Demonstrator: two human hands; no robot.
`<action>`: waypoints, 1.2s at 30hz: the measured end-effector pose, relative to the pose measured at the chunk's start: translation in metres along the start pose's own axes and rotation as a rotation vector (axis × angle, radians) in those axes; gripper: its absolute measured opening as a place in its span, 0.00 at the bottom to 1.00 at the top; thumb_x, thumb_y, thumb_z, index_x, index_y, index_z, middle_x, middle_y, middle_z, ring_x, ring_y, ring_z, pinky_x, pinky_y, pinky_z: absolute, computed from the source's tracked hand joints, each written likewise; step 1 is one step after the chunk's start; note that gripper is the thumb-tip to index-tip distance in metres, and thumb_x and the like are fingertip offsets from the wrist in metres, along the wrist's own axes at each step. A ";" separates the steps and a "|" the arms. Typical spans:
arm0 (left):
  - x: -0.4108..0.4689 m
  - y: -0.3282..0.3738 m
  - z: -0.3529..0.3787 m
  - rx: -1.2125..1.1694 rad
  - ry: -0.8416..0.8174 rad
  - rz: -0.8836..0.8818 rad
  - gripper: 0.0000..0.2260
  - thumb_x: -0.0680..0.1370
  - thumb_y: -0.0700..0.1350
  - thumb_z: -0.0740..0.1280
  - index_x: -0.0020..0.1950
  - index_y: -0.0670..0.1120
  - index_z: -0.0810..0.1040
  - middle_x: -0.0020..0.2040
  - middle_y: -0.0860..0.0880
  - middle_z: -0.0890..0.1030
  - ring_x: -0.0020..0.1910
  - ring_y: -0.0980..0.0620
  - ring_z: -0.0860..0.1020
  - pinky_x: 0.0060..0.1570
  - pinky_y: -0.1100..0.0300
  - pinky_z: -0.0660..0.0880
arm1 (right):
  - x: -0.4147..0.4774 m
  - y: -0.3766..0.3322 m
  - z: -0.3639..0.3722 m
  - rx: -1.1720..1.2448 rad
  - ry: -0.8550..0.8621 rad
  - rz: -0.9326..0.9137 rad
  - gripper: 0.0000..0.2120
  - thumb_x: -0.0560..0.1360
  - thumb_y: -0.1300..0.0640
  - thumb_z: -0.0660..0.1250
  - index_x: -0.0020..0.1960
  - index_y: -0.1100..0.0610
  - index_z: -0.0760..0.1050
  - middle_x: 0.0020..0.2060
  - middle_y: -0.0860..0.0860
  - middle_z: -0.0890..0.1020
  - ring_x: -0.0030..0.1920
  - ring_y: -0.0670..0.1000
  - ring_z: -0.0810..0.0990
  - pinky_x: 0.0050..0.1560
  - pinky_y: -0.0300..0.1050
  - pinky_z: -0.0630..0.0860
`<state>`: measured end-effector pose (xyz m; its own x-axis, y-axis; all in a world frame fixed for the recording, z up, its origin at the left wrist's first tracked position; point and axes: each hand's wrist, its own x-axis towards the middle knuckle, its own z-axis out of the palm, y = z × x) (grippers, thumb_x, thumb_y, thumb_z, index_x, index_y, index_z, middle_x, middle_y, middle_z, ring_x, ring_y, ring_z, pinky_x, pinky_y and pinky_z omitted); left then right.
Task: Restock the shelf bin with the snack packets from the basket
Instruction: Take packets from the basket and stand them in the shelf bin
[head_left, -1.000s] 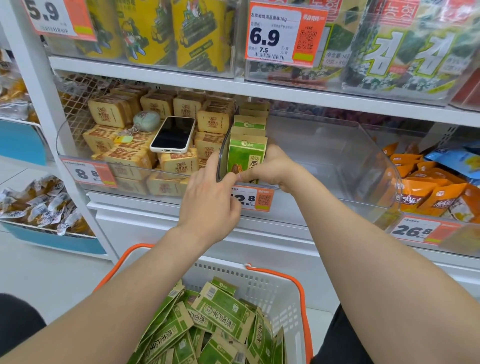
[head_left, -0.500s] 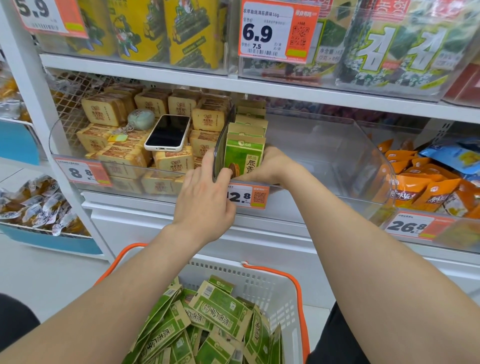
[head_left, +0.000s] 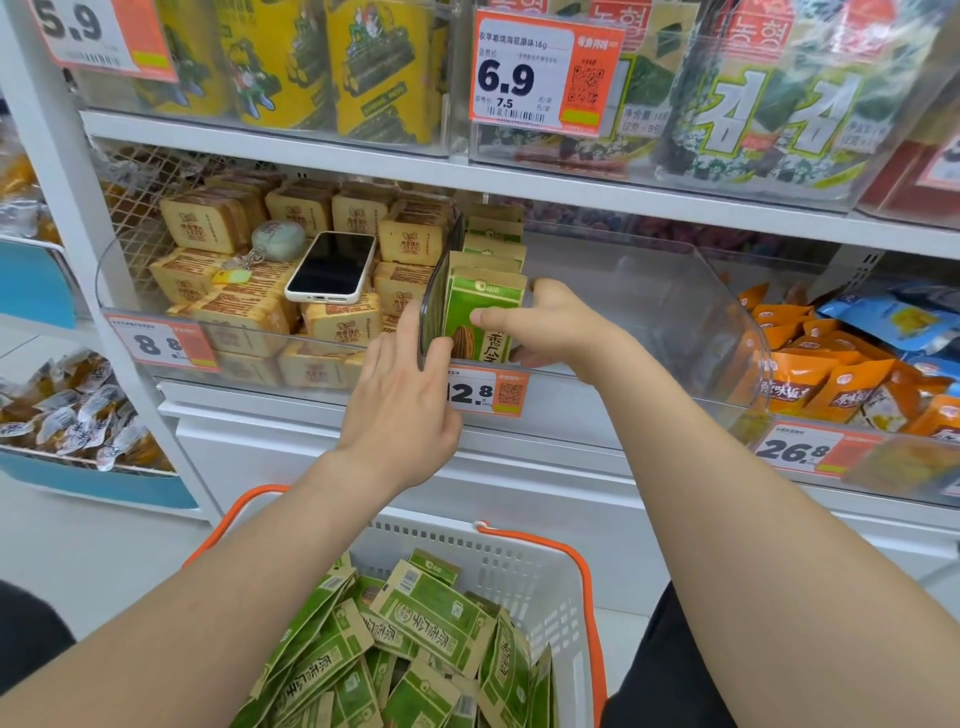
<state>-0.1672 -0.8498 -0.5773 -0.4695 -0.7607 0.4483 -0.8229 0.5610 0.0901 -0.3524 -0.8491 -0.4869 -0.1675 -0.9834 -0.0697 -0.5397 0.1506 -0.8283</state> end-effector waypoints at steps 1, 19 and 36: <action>-0.002 0.001 0.000 0.003 0.002 0.007 0.23 0.74 0.45 0.68 0.68 0.42 0.70 0.81 0.33 0.57 0.71 0.34 0.64 0.75 0.41 0.62 | -0.002 0.000 0.000 0.000 0.008 0.012 0.09 0.78 0.49 0.75 0.45 0.45 0.74 0.47 0.47 0.83 0.53 0.55 0.85 0.56 0.56 0.84; -0.061 -0.009 0.030 0.025 -0.626 0.256 0.17 0.82 0.49 0.59 0.71 0.52 0.71 0.57 0.46 0.83 0.55 0.41 0.82 0.48 0.51 0.76 | -0.086 0.006 0.068 -0.718 0.118 -0.353 0.07 0.74 0.53 0.63 0.47 0.53 0.78 0.40 0.53 0.81 0.43 0.62 0.81 0.38 0.49 0.76; -0.200 0.031 0.098 0.346 -1.226 0.709 0.40 0.80 0.34 0.69 0.86 0.56 0.54 0.86 0.40 0.47 0.81 0.33 0.61 0.75 0.39 0.68 | -0.130 0.080 0.132 -1.158 -0.723 -0.109 0.11 0.77 0.65 0.61 0.38 0.55 0.65 0.37 0.51 0.74 0.38 0.52 0.75 0.70 0.57 0.74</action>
<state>-0.1303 -0.7120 -0.7517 -0.6284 -0.2584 -0.7337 -0.2588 0.9589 -0.1160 -0.2644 -0.7226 -0.6174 0.1914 -0.7749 -0.6024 -0.9569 -0.2838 0.0610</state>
